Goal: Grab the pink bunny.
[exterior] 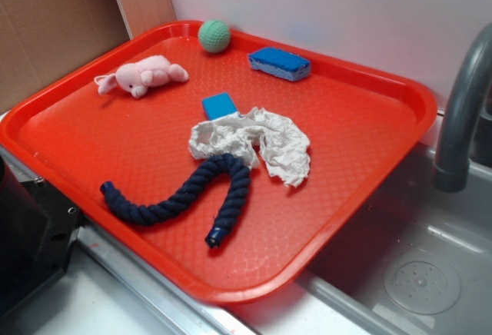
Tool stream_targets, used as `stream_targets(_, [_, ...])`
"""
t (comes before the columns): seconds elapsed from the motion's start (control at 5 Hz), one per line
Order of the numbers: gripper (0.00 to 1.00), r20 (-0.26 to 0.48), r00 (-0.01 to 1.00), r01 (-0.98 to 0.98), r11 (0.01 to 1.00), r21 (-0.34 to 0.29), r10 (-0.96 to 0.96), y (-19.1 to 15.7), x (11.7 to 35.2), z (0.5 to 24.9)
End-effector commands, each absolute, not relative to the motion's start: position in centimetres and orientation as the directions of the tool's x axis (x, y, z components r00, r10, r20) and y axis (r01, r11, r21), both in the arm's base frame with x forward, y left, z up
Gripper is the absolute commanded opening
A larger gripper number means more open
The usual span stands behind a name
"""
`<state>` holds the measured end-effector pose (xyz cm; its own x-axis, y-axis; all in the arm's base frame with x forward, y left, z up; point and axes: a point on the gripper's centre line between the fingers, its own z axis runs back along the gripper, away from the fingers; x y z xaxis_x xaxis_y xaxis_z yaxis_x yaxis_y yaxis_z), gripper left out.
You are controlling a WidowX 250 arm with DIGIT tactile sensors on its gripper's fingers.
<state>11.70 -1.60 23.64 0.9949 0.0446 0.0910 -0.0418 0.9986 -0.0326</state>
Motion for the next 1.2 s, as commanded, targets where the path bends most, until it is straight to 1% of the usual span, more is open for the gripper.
stream_targets(0.0, [1.00, 0.091, 0.995, -0.042, 0.999, -0.033, 0.045, -1.6, 11.7, 23.6])
stream_targets(0.2, [1.00, 0.165, 0.965, 0.205, 0.979, 0.024, -0.206, -0.3, 15.2, 21.7])
stream_targets(0.4, [1.00, 0.220, 0.873, 0.424, 0.901, 0.095, -0.434, 0.9, 17.8, 20.7])
stream_targets(0.6, [1.00, 0.208, 0.830, 0.515, 0.854, 0.072, -0.517, 3.2, 19.8, 18.1])
stream_targets(0.8, [1.00, 0.199, 0.794, 0.580, 0.814, 0.040, -0.575, 6.2, 22.9, 14.7])
stream_targets(1.0, [1.00, 0.156, 0.800, 0.579, 0.813, 0.054, -0.580, 7.4, 24.6, 12.5])
